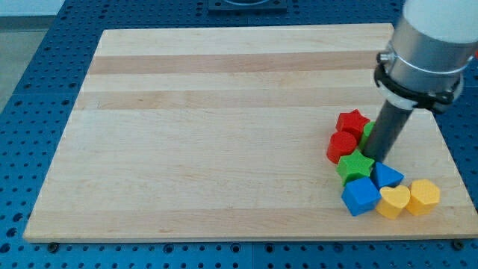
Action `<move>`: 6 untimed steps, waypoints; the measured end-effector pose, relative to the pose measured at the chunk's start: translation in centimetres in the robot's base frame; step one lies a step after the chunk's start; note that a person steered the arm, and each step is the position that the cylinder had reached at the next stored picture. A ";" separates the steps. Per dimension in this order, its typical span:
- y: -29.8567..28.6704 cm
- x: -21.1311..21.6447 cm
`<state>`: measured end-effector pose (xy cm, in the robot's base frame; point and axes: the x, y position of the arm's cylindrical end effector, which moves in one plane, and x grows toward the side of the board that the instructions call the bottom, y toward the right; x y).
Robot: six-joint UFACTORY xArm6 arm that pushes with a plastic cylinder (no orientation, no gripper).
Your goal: Push the green circle and red star towards center
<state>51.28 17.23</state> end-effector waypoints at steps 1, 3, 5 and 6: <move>1.4 0.7; 4.1 -1.4; -0.3 -5.5; -2.1 -6.7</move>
